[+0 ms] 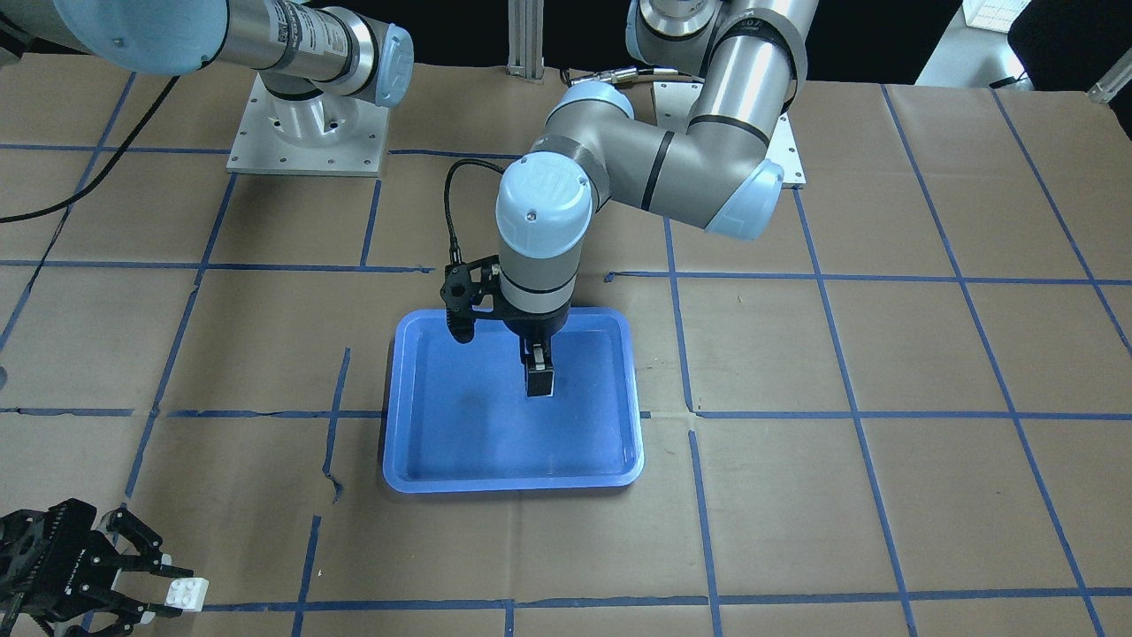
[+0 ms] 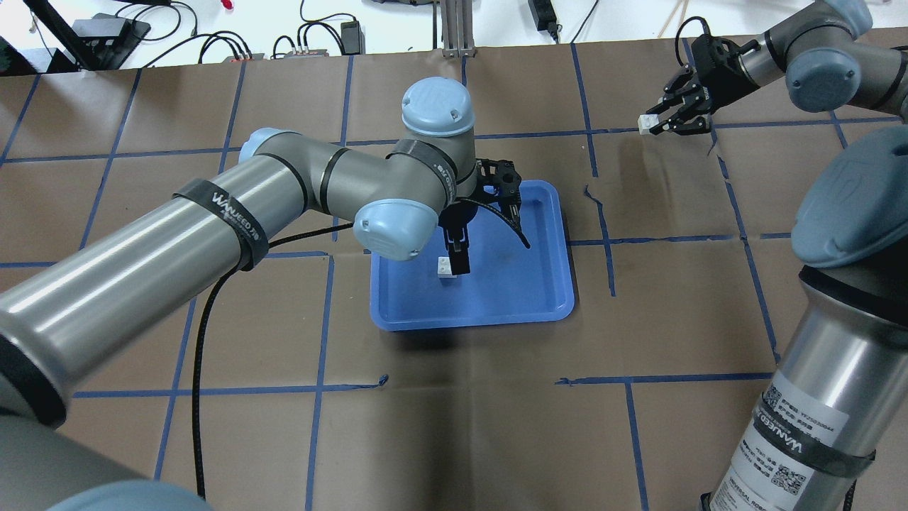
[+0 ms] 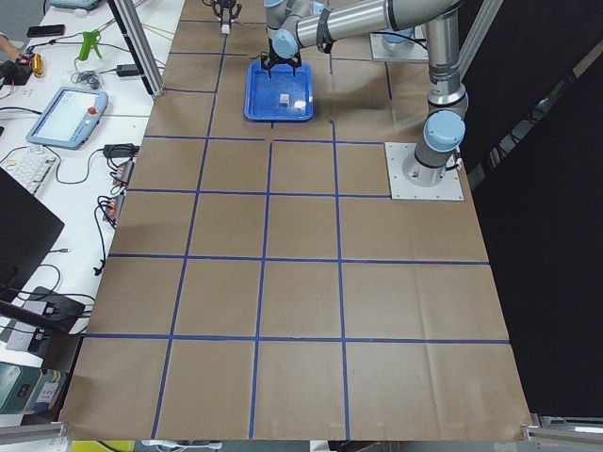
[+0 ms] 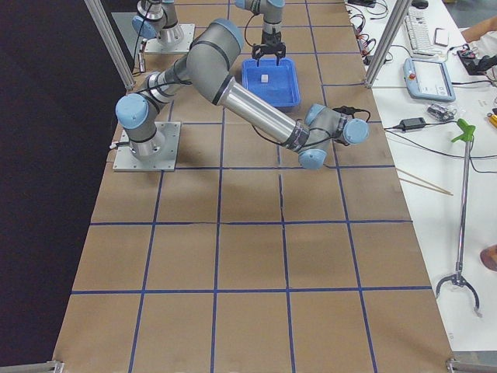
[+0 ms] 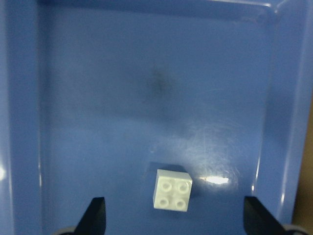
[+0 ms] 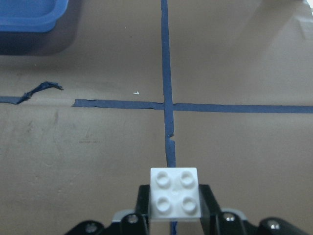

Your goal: Assemble white blocks and place on blue tray

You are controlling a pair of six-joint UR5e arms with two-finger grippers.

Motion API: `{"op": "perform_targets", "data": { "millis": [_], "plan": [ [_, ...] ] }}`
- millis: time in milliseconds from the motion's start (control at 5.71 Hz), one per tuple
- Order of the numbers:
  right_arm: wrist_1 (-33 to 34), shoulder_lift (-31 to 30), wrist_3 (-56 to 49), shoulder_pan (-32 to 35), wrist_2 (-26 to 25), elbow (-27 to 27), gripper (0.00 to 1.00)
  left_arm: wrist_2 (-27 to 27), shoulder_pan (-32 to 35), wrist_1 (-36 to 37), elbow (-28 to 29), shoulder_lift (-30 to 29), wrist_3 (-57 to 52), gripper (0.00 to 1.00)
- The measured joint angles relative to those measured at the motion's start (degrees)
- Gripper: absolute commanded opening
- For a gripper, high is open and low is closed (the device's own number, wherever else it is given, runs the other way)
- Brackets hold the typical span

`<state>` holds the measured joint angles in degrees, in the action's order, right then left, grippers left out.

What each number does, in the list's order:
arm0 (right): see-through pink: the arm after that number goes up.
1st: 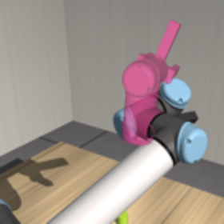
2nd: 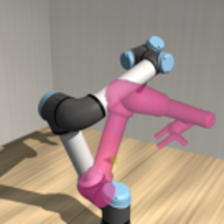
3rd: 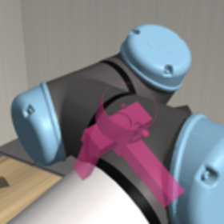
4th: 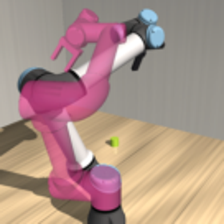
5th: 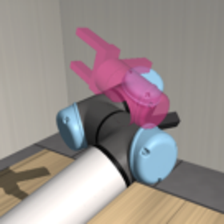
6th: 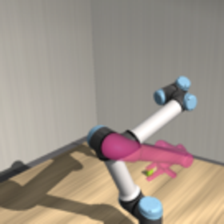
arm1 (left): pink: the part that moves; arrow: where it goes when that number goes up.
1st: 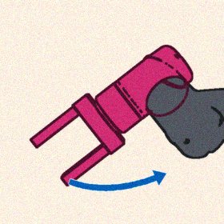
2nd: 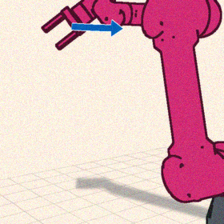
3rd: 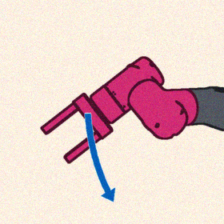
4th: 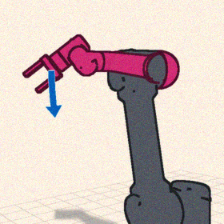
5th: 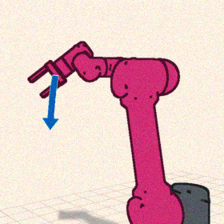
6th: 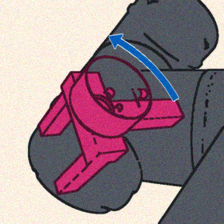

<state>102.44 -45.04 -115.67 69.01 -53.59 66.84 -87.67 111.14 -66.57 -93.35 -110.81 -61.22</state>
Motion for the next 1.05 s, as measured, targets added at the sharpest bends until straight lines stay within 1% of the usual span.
{"op": "perform_targets", "data": {
  "millis": [175, 351, 526, 701, 876, 1052],
  "plan": [
    [-4.38, -3.31, 0.3, 0.87, -0.23, -0.03, 0.3, -0.03, -2.09, -5.28, 0.26, 5.31, 1.48, 0.99],
    [-7.73, -6.82, 0.38, 2.86, -0.72, 1.2, 0.3, -0.05, -5.66, -13.3, 1.15, 10.71, 2.09, 0.99],
    [-8.65, -10.34, 0.84, 5.11, -1.12, 4.71, 0.3, 0.01, -9.87, -23.16, 3.71, 15.37, 2.3, 0.99],
    [-6.82, -13.68, 2.8, 7.12, -0.95, 9.95, 0.3, 0.09, -14.04, -31.38, 6.28, 18.66, 2.42, 0.99],
    [-1.7, -16.65, 7.1, 9.78, -0.69, 15.88, 0.3, 0.98, -16.88, -35.31, 7.37, 20.1, 3.64, 0.99],
    [6.51, -18.73, 13.34, 13.23, -0.59, 22.11, 0.3, 2.28, -18.01, -35.28, 7.6, 20.42, 7.12, 0.99]
  ]
}}
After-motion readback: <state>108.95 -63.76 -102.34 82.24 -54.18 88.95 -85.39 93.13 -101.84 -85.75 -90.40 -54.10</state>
